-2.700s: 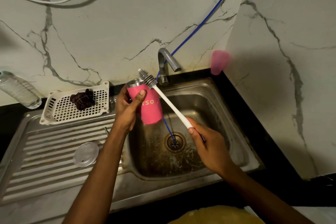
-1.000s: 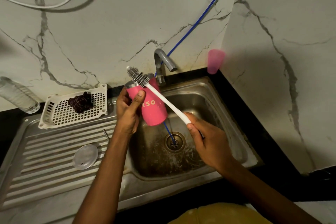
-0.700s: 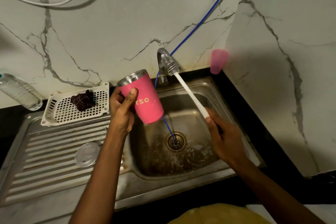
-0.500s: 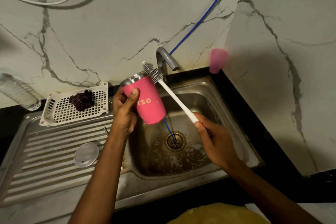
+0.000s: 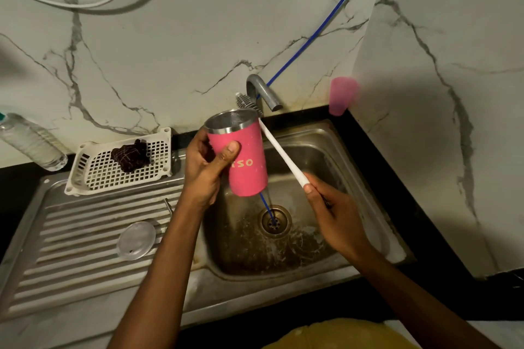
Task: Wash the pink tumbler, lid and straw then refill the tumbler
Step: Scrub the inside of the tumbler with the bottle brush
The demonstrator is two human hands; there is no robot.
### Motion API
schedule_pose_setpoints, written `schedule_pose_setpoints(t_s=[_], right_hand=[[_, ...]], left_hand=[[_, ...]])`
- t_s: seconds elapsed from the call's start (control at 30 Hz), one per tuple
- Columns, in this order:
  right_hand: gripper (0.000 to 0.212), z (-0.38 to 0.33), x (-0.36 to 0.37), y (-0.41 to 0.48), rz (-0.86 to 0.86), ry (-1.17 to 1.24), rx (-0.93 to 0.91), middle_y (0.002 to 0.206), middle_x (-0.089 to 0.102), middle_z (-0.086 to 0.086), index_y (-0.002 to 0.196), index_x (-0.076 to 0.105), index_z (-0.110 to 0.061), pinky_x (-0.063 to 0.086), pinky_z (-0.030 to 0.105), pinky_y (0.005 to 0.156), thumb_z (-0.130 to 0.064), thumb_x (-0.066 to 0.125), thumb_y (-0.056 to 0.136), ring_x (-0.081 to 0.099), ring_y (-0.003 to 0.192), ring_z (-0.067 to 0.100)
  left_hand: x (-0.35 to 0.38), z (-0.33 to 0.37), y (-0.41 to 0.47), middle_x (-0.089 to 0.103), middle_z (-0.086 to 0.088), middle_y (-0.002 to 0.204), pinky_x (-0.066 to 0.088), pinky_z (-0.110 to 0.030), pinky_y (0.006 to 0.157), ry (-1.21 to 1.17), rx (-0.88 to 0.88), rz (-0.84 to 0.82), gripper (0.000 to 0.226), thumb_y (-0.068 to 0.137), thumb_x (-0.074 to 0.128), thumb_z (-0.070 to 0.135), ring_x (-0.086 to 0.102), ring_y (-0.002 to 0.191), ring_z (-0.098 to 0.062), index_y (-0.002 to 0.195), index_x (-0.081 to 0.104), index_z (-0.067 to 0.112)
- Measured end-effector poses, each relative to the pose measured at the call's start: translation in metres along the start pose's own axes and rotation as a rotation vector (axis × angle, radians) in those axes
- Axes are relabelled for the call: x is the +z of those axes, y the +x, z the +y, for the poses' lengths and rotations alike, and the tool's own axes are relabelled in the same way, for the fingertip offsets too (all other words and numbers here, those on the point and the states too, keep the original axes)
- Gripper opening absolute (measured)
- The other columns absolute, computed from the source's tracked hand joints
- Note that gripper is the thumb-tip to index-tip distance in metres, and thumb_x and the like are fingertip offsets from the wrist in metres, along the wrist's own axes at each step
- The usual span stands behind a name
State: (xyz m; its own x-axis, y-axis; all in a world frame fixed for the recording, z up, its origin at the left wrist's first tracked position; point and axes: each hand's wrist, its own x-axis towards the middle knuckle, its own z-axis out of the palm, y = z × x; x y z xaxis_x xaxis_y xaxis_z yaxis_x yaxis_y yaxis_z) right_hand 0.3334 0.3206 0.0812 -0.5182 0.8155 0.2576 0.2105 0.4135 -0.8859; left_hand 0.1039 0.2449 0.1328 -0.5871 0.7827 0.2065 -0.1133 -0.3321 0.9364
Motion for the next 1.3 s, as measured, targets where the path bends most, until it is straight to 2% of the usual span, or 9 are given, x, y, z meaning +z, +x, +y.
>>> schedule_pose_setpoints(t_s=[0.17,0.3,0.47,0.67,0.8,0.93,1.03,1.2,1.3], right_hand=[[0.029,0.005,-0.012,-0.012,0.028,-0.022,-0.005,0.077,0.069,0.012,0.124,0.052,-0.068,0.058,0.039,0.060,-0.056,0.047,0.098,0.068,0.066,0.025],[0.030,0.001,-0.019,-0.021,0.038,-0.029,-0.067,0.060,0.056,0.007,0.124,0.057,-0.061,0.045,0.021,0.045,-0.051,0.047,0.098,0.053,0.046,0.015],[0.028,-0.001,-0.017,-0.017,0.037,-0.090,-0.009,0.061,0.060,0.002,0.126,0.057,-0.056,0.049,0.026,0.047,-0.047,0.050,0.100,0.056,0.048,0.011],[0.033,0.014,-0.003,-0.003,-0.026,-0.162,0.074,0.074,0.068,-0.008,0.131,0.057,-0.053,0.054,0.026,0.063,-0.048,0.050,0.100,0.064,0.065,0.003],[0.028,0.014,-0.005,-0.009,0.052,-0.012,0.156,0.094,0.073,0.007,0.123,0.059,-0.055,0.058,0.033,0.074,-0.050,0.049,0.097,0.070,0.085,0.018],[0.027,-0.001,-0.010,-0.012,0.052,0.132,0.155,0.068,0.061,0.002,0.119,0.060,-0.050,0.047,0.023,0.054,-0.045,0.052,0.094,0.057,0.058,0.008],[0.034,-0.009,-0.006,-0.014,0.002,0.181,0.133,0.084,0.064,0.003,0.122,0.060,-0.042,0.051,0.015,0.063,-0.024,0.067,0.093,0.059,0.069,0.001],[0.060,-0.006,0.021,-0.006,-0.091,0.150,0.145,0.098,0.068,-0.020,0.127,0.056,-0.042,0.054,0.022,0.073,-0.028,0.085,0.077,0.067,0.091,0.004],[0.076,-0.007,0.037,0.000,-0.100,0.180,0.118,0.118,0.066,-0.015,0.136,0.052,-0.033,0.058,0.029,0.086,-0.027,0.090,0.071,0.068,0.100,0.006]], left_hand=[[-0.002,-0.007,0.000,0.074,0.008,0.100,0.056,-0.027,0.082,0.036,-0.013,-0.007,0.075,0.060,0.092,0.054,0.068,0.094,-0.009,0.114,0.059,0.013],[-0.009,-0.010,0.000,0.075,0.010,0.094,0.056,-0.024,0.077,-0.005,-0.039,0.068,0.079,0.055,0.093,0.054,0.069,0.088,-0.006,0.110,0.057,0.012],[-0.012,-0.009,-0.002,0.075,0.007,0.098,0.057,-0.026,0.078,0.044,-0.047,0.044,0.078,0.057,0.093,0.052,0.070,0.091,-0.009,0.114,0.058,0.012],[-0.002,-0.016,-0.007,0.066,-0.007,0.124,0.056,-0.031,0.086,0.133,-0.014,0.027,0.098,0.056,0.094,0.054,0.067,0.108,-0.019,0.131,0.051,0.009],[-0.001,-0.024,-0.008,0.067,0.004,0.117,0.056,-0.027,0.081,0.144,-0.026,0.127,0.096,0.046,0.096,0.056,0.068,0.101,-0.011,0.124,0.052,0.020],[-0.004,-0.034,-0.009,0.063,0.004,0.113,0.056,-0.029,0.077,0.162,-0.065,0.246,0.094,0.043,0.094,0.047,0.068,0.093,-0.007,0.119,0.043,0.026],[-0.006,-0.039,-0.004,0.060,0.000,0.115,0.058,-0.041,0.082,0.227,-0.161,0.316,0.095,0.046,0.088,0.050,0.066,0.097,-0.017,0.120,0.033,0.028],[-0.003,-0.042,-0.001,0.060,-0.007,0.121,0.058,-0.044,0.085,0.096,-0.334,0.366,0.115,0.054,0.096,0.035,0.066,0.105,-0.026,0.145,0.028,0.024],[0.000,-0.040,-0.003,0.068,-0.014,0.117,0.059,-0.044,0.082,-0.101,-0.439,0.325,0.083,0.065,0.090,0.023,0.067,0.102,-0.027,0.136,0.050,0.012]])
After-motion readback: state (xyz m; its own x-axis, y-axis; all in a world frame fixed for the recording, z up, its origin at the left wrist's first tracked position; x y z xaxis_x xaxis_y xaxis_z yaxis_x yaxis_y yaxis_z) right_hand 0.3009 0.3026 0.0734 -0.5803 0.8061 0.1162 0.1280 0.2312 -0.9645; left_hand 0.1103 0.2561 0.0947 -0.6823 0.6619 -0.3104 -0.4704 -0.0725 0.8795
